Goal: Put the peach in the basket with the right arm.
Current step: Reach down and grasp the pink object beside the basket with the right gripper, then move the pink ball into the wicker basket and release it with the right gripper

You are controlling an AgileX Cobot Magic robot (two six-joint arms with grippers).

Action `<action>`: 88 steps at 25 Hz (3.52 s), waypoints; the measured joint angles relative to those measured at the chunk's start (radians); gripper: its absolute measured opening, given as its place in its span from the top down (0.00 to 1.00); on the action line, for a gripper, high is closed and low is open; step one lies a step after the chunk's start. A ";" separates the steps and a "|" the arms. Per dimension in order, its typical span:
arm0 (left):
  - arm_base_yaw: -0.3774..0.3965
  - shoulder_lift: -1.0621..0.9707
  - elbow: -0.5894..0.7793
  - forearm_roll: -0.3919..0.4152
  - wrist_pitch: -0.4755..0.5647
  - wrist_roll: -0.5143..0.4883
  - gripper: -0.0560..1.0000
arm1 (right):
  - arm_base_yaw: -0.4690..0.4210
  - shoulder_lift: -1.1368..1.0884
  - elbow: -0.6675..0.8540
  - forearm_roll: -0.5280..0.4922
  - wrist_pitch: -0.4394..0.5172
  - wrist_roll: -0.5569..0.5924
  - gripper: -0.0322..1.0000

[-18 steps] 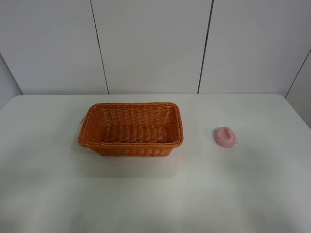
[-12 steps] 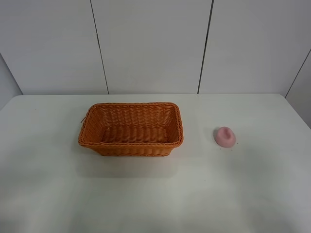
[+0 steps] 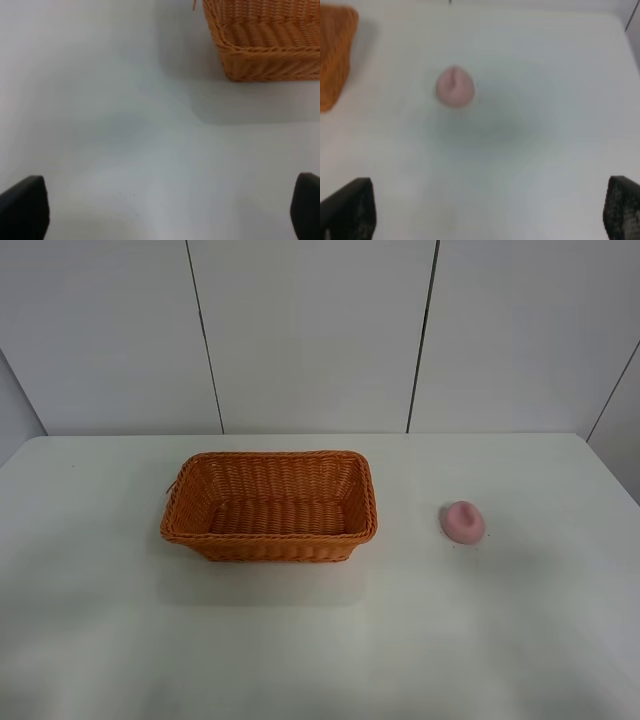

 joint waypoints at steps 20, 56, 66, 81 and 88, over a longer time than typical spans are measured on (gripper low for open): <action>0.000 0.000 0.000 0.000 0.000 0.000 0.01 | 0.000 1.466 -0.658 0.003 -0.193 0.000 0.29; 0.000 0.000 0.000 0.000 0.000 0.000 0.01 | 0.088 1.807 -0.838 0.028 -0.221 0.011 0.29; 0.000 0.000 0.000 0.000 0.000 0.000 0.01 | 0.088 1.843 -0.838 0.030 -0.234 0.017 0.30; 0.000 0.000 0.000 0.000 0.000 0.000 0.01 | 0.088 1.842 -0.838 0.030 -0.240 0.044 0.91; 0.000 0.000 0.000 0.000 0.000 0.000 0.01 | 0.088 1.821 -0.872 0.012 -0.185 0.033 0.97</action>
